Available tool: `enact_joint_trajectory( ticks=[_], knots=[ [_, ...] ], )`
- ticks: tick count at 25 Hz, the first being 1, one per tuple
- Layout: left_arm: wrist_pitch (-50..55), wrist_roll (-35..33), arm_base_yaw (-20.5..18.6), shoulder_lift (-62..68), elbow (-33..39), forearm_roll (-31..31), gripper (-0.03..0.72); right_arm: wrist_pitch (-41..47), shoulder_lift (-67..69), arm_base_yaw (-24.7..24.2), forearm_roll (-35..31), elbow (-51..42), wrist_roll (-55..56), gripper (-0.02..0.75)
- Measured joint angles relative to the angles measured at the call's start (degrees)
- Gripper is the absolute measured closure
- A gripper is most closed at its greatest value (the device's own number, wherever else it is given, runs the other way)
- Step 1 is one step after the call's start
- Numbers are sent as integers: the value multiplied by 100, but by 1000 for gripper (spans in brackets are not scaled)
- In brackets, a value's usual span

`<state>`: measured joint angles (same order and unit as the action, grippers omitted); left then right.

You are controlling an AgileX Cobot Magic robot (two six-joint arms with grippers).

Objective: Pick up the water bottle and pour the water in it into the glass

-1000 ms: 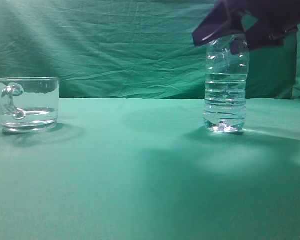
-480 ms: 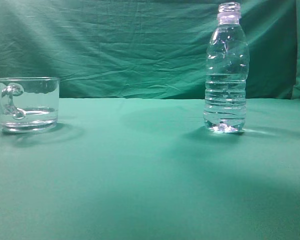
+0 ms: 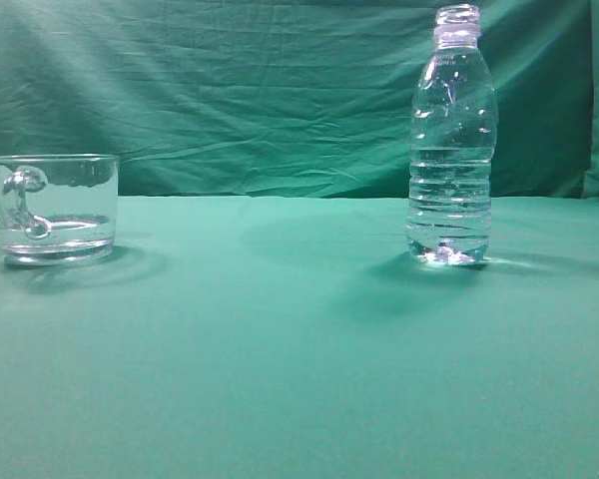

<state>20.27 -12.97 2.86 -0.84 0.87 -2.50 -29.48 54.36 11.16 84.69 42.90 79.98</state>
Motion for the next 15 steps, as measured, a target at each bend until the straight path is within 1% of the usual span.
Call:
enact_joint_trajectory(
  ticks=[3,8,12,15],
  knots=[
    [0,0,0,0,0,0,688,-76,-703,0,332,0,407,738],
    [0,0,0,0,0,0,688,-518,-1710,0,914,0,510,738],
    [0,0,0,0,0,0,688,-784,-2356,0,1125,0,581,738],
    [0,0,0,0,0,0,688,-971,-2804,0,1154,0,805,738]
  ],
)
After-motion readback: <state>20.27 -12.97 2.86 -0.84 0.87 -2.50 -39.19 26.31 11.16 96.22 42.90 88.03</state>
